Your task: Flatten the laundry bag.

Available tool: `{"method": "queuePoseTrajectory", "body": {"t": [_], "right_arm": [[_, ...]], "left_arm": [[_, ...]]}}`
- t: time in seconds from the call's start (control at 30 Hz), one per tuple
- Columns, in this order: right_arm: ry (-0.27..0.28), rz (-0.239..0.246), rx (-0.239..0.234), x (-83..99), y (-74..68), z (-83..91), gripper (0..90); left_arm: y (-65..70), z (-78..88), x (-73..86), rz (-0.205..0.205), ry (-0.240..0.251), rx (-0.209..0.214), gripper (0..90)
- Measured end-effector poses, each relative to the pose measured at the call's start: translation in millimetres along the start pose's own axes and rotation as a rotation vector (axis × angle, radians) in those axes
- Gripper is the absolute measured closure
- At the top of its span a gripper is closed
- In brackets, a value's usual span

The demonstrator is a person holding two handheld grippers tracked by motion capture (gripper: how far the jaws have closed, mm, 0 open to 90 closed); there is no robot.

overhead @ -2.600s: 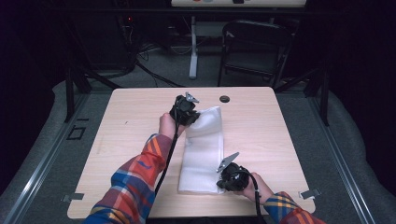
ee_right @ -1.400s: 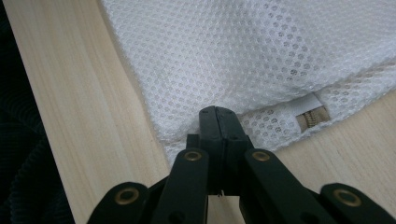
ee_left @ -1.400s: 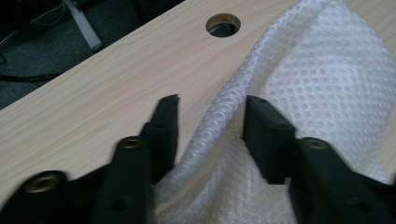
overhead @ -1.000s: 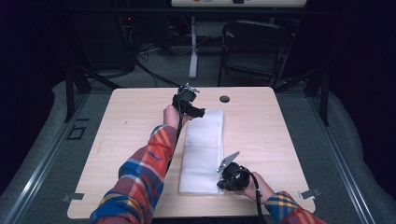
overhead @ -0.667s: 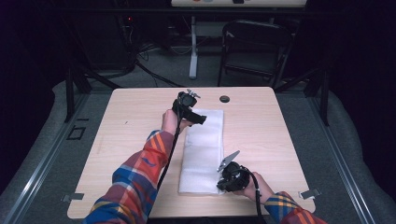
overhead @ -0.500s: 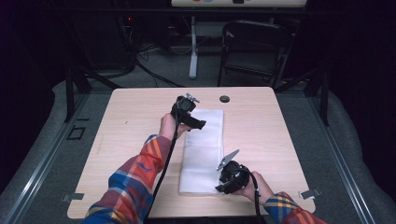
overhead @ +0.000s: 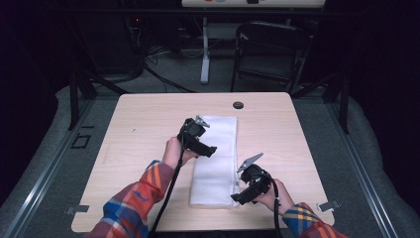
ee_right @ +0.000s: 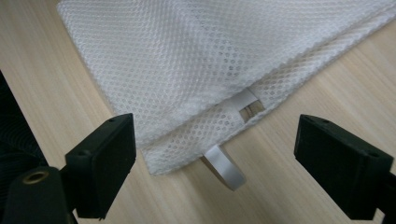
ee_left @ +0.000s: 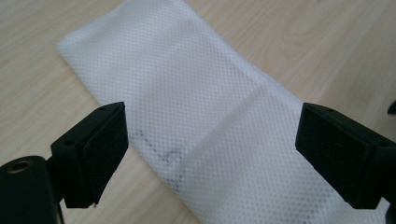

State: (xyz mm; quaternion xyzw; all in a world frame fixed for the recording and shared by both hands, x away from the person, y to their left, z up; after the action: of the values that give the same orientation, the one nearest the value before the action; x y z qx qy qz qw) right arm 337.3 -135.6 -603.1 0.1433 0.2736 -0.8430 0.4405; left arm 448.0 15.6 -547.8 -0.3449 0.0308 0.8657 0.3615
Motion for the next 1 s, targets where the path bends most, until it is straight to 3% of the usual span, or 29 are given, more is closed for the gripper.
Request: {"method": "queuePoseTrajectory", "body": {"t": [0.43, 0.7, 1.0], "right_arm": [[0.015, -0.003, 0.057, 0.1, 7.7, 12.4, 9.4], [0.010, -0.025, 0.063, 1.1, 11.9, 12.2, 10.6], [0.022, -0.034, 0.057, 4.1, 11.6, 13.0, 12.5]], "left_arm": [[27.5, 13.3, 34.7, -0.058, -0.020, 0.028, 7.7], [40.0, 20.5, 47.2, -0.066, -0.022, 0.050, 7.8], [65.4, 29.0, 66.1, -0.094, -0.037, 0.073, 7.9]]}}
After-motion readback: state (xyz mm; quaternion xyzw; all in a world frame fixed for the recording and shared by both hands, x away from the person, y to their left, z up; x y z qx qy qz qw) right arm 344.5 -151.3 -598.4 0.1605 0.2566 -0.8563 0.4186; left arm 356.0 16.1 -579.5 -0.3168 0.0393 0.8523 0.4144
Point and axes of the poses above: each handheld gripper's, and its own axes: z roughly backward along the jaws, x roughly out of its underside, y roughly to its right, the point moved 8 cm from there along -z, roughly forward along the jaws, and after that the axes turned 15 degrees about -x, right-handed, at the moved point
